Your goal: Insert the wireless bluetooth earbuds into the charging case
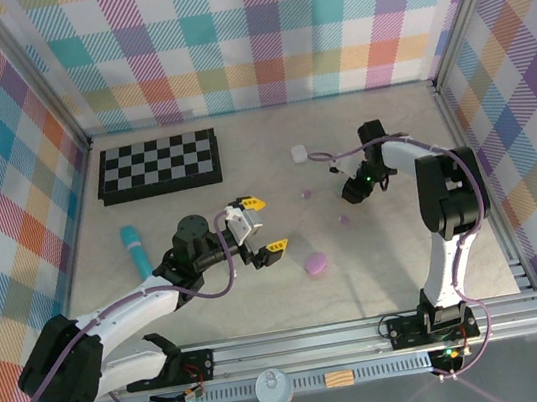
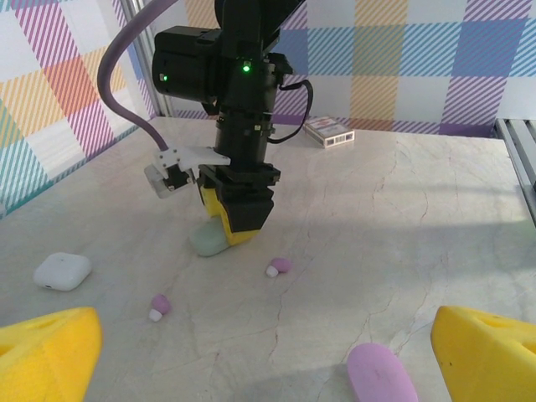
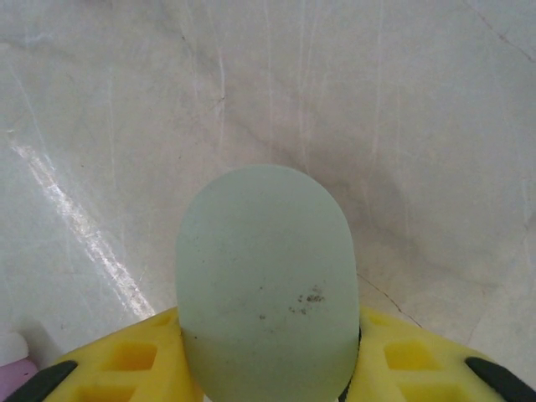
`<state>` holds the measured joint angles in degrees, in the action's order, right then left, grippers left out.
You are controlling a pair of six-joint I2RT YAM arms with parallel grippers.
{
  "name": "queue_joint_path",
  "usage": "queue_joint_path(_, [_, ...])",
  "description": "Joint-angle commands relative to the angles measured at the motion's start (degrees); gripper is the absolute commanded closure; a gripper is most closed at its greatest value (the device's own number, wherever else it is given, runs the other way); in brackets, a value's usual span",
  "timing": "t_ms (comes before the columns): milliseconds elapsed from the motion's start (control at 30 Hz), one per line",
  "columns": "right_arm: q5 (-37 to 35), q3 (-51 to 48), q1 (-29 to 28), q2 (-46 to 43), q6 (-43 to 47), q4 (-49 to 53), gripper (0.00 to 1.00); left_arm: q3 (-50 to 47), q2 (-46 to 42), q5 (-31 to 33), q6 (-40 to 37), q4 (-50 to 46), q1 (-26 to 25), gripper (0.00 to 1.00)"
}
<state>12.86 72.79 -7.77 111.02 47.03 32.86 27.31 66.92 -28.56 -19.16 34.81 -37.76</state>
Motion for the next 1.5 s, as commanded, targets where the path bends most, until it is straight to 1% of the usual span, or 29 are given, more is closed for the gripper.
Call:
queue_joint_path(0, [2.43,-1.15,-0.11,-4.85,-1.11,1.81,0.65,2.02,0.90,0.33,-0.44,2.09,0.22,0.00])
queue_joint_path(133, [2.61,-2.54,-2.03,-9.61,-3.29,1.44,0.66,2.13,2.02,0.39,0.37,3.70,1.26,0.00])
queue_joint_path(233, [3.08,-3.23,-4.38,-13.37,-4.48,1.84,0.66,3.27,3.72,-0.43,2.69,4.53,1.98,0.00])
queue_joint_path(333, [4.48,-4.68,-6.68,-17.54,-5.59,1.35,0.66,4.87,4.37,-1.35,4.71,3.52,1.99,0.00])
queue_joint_path(533, [8.67,-5.83,-9.97,-24.04,-6.17,2.26,0.66,6.33,2.99,-2.26,5.43,-0.35,2.00,0.00])
queue_joint_path(700, [11.64,-6.82,-12.58,-28.91,-6.16,3.87,0.67,8.14,2.55,-5.84,5.75,-3.87,1.99,0.00])
queue_joint_path(867, [15.05,-7.65,-15.32,-33.27,-6.07,6.28,0.67,9.38,3.39,-9.90,6.42,-4.72,1.99,0.00])
queue_joint_path(1000, [20.00,-7.46,-16.79,-36.40,-4.75,9.30,0.68,10.37,3.88,-13.76,7.07,-4.99,1.99,0.01])
queue_joint_path(1100, [22.24,-6.75,-18.48,-38.04,-2.83,12.61,0.68,10.38,3.91,-15.18,7.44,-4.30,1.99,0.05])
queue_joint_path(1267, [23.20,-5.32,-21.67,-39.64,-1.35,16.44,0.69,10.18,4.96,-17.03,10.21,-0.32,1.97,0.14])
queue_joint_path(1467, [24.43,-3.85,-24.26,-40.53,-1.74,16.31,0.71,10.66,5.10,-19.37,10.63,-0.08,1.83,0.28])
